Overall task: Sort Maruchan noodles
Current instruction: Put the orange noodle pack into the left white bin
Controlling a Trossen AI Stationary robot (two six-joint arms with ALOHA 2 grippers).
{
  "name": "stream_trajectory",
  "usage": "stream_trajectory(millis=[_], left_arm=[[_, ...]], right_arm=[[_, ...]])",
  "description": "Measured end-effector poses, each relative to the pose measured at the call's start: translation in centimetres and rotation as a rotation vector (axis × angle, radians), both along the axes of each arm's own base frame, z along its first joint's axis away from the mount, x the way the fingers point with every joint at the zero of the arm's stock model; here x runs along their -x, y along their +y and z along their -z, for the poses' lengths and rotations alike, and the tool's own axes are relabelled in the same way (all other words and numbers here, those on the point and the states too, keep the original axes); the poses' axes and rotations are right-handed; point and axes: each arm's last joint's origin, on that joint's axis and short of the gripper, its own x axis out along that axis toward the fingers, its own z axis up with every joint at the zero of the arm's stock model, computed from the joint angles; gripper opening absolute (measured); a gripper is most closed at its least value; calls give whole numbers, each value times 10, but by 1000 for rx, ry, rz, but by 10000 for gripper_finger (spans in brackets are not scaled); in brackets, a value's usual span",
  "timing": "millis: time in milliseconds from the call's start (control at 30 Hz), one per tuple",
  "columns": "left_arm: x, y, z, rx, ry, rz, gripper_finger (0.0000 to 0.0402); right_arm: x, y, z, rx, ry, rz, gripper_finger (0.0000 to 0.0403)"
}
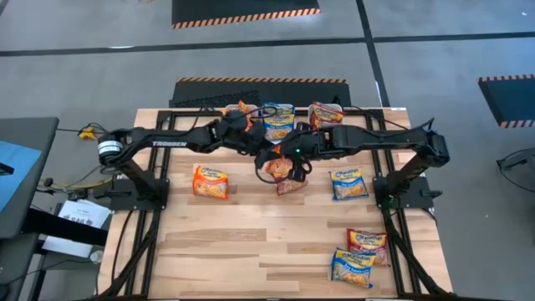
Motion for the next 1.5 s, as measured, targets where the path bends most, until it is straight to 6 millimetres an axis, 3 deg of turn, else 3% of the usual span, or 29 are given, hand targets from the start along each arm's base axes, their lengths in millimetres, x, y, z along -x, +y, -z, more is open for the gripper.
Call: stream_trajectory(millis=[267, 367, 533, 633, 900, 1167, 1500], left_arm=[[-8, 1, 2, -55, -2, 69, 206], [-8, 1, 2, -92, 0, 82, 168], [-7, 1, 3, -150, 17, 105, 70], [-7, 0, 3, -181, 18, 118, 25], [-3, 3, 10, -227, 85, 140, 25], [32, 29, -3, -263, 216, 67, 25], [113, 64, -51, -349, 289, -179, 29]], right_arm=[[-1, 0, 0, 0, -8, 0, 5], [-1, 0, 0, 0, -7, -1, 5], [-1, 0, 0, -2, -9, -3, 11], [-1, 2, 0, -2, -9, -7, 29], [-2, 0, -3, 52, -25, 14, 115], [8, -2, -16, 95, -66, 47, 183], [19, -9, -23, 156, -26, 39, 178]])
